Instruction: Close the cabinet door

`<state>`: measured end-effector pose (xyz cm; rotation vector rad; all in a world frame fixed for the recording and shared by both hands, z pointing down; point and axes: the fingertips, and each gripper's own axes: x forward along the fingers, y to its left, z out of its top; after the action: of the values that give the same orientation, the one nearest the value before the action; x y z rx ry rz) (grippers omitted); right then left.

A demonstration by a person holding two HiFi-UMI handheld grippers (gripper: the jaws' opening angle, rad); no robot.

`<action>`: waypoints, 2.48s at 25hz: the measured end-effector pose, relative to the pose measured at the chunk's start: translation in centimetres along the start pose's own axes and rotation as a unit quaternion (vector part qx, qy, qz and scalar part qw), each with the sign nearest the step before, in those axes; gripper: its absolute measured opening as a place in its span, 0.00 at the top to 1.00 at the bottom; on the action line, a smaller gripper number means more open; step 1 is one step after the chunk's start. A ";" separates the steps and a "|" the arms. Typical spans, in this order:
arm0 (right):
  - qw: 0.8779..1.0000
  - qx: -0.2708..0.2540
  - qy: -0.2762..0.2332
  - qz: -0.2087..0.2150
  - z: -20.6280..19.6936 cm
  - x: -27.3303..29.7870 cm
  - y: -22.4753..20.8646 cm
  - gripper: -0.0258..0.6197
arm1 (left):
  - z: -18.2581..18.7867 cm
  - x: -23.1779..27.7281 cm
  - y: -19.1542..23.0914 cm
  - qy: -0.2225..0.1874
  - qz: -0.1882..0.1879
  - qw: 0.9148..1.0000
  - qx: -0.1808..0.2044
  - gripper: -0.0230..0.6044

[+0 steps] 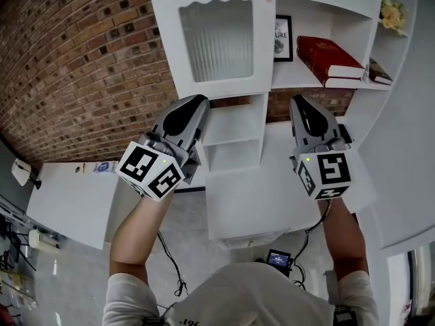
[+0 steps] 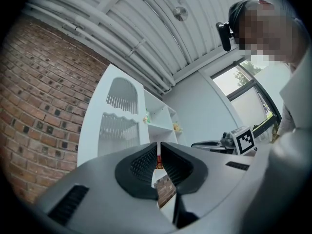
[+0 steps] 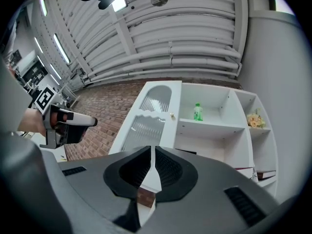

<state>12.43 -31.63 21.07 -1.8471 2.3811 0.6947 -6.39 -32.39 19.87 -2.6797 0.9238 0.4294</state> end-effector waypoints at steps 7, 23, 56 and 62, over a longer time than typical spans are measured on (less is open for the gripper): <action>1.000 0.019 0.022 0.008 -2.3 -0.9 1.1 0.89 | -3.4 -2.1 -1.0 0.023 0.008 0.999 -0.030 0.91; 0.995 0.075 0.067 0.015 -7.0 -3.1 2.9 0.89 | -8.9 -5.6 -3.5 0.054 0.026 0.993 -0.103 0.91; 0.975 0.137 0.168 0.049 -15.3 -8.3 8.5 0.91 | -16.7 -11.7 -7.9 0.128 0.063 0.975 -0.169 0.93; 0.973 0.133 0.181 0.056 -15.7 -9.1 9.2 0.92 | -17.3 -12.5 -8.7 0.139 0.063 0.971 -0.183 0.94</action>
<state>10.10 -27.57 40.84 -1.8648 2.6477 0.0304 -7.02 -24.97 41.69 -3.0845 1.2031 0.2748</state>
